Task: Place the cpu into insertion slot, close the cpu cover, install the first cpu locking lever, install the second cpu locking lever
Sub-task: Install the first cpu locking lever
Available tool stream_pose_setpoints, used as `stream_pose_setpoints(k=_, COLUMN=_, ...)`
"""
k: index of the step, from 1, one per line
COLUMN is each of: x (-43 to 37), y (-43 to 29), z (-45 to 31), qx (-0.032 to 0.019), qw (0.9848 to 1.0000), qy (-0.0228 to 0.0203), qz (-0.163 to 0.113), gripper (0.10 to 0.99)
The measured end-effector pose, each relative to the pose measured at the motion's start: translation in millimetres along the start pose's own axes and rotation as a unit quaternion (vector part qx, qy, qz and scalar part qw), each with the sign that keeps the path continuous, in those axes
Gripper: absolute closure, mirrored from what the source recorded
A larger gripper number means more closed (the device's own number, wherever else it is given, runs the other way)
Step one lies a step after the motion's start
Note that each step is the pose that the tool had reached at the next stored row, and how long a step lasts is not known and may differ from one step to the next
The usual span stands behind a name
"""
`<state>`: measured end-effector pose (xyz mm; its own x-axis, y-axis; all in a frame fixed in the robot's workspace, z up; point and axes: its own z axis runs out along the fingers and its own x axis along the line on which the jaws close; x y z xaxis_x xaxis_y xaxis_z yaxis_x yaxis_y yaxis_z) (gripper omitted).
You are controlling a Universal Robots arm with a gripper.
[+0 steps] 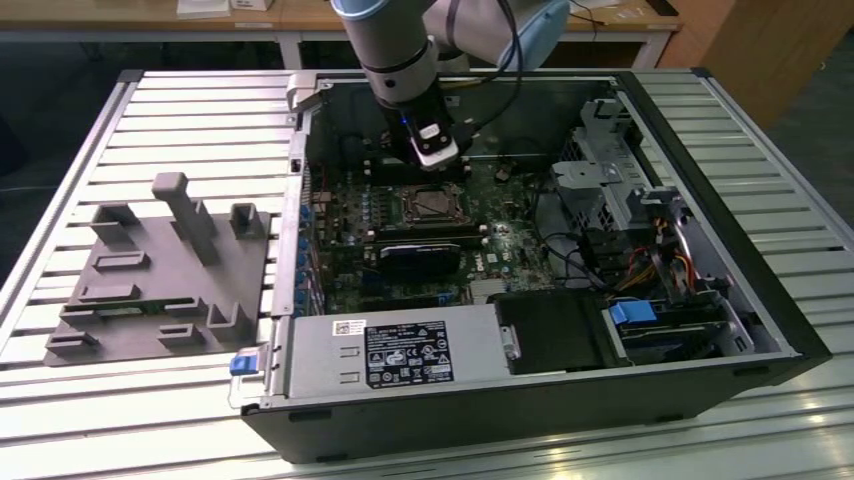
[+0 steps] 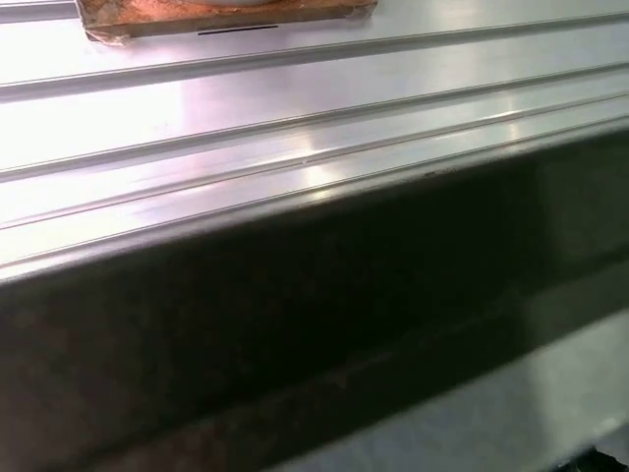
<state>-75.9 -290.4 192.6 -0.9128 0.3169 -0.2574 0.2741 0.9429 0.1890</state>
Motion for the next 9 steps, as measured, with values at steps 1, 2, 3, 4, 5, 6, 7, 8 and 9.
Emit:
stream_pose_setpoints(k=1, x=-0.1, y=-0.3, z=0.0, qx=0.0000, qw=1.0000, qy=0.0000, qz=0.000, gripper=0.984)
stream_pose_setpoints(k=2, x=-0.2, y=-0.6, z=-0.1, qx=0.0000, qw=1.0000, qy=0.0000, qz=0.000, gripper=0.984)
stream_pose_setpoints(k=3, x=-0.4, y=-1.2, z=-0.1, qx=0.0000, qw=1.0000, qy=0.0000, qz=0.000, gripper=0.984)
stream_pose_setpoints(k=4, x=-0.6, y=-1.8, z=-0.2, qx=0.0000, qw=1.0000, qy=0.0000, qz=0.000, gripper=0.984)
stream_pose_setpoints(k=5, x=-0.8, y=-2.3, z=-0.2, qx=0.0000, qw=1.0000, qy=0.0000, qz=0.000, gripper=0.984)
stream_pose_setpoints(k=6, x=-0.9, y=-2.7, z=-0.2, qx=0.0000, qw=1.0000, qy=0.0000, qz=0.000, gripper=0.984)
stream_pose_setpoints(k=7, x=-1.0, y=-3.1, z=-0.1, qx=-0.0001, qw=1.0000, qy=0.0000, qz=0.000, gripper=0.984)
stream_pose_setpoints(k=8, x=-1.1, y=-3.5, z=-0.1, qx=-0.0001, qw=1.0000, qy=0.0001, qz=0.000, gripper=0.984)
stream_pose_setpoints(k=9, x=-1.2, y=-4.0, z=0.0, qx=-0.0002, qw=1.0000, qy=0.0001, qz=0.000, gripper=0.984)
